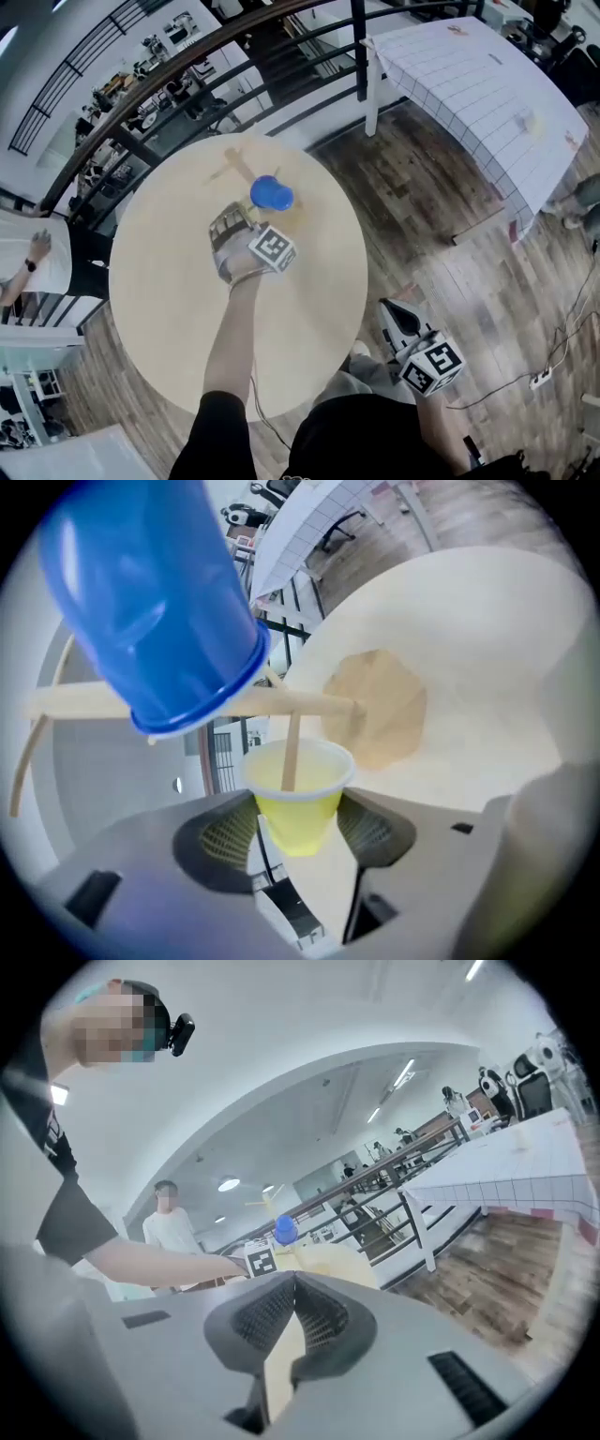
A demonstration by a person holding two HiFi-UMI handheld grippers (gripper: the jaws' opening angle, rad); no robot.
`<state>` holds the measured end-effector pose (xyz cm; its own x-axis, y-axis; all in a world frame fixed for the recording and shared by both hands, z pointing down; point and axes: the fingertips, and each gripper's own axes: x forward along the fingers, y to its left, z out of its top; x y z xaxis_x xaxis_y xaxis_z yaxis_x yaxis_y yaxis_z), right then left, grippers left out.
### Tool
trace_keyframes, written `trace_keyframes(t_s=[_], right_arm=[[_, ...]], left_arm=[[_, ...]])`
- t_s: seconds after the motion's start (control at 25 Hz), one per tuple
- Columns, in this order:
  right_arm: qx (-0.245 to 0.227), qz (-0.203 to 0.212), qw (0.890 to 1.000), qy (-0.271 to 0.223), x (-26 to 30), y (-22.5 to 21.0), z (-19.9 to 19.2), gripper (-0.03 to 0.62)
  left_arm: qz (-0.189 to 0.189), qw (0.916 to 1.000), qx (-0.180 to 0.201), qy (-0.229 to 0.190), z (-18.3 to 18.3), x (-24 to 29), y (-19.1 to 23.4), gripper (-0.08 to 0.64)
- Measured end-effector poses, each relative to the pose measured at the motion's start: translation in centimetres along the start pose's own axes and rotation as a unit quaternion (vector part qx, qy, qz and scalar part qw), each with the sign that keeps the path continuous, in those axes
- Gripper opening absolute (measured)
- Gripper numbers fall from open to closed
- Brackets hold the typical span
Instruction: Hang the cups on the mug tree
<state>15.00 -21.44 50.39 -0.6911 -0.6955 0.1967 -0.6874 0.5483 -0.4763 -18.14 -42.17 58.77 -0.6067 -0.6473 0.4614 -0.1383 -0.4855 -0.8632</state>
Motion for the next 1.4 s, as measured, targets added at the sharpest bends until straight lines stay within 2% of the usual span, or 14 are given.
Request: trace_keyframes(t_s=[0.24,0.4,0.72,1.04,1.2,1.4], right_arm=[[0.003,-0.008,1.000,0.004,-0.3,-0.7,-0.1,0.009],[0.004,-0.010,1.000,0.005,-0.4,-0.9,-0.2,0.009],[0.004,0.004,1.000,0.015,-0.1,-0.3,-0.8,0.009],[0.003,0.018,1.000,0.017,0.2,0.4,-1.0,0.009],[0.001,0.027,0.999,0.025,0.2,1.1,-1.6,0.009],[0.001,0.029,0.999,0.024,-0.1,1.4,-1.6,0.009]], left_arm=[[0.001,0.9988,0.039,0.031,1.1,0.4,-0.3,0.269],[0.005,0.9984,0.054,0.018,1.7,-0.3,-0.7,0.281],[0.011,0.9991,0.036,-0.019,2.7,-2.1,-1.1,0.285],[0.024,0.9977,-0.045,-0.045,1.1,-3.4,-0.1,0.287],[0.031,0.9962,-0.035,-0.073,1.1,-3.8,-0.3,0.287],[0.034,0.9960,-0.010,-0.082,1.3,-4.0,-0.5,0.287]])
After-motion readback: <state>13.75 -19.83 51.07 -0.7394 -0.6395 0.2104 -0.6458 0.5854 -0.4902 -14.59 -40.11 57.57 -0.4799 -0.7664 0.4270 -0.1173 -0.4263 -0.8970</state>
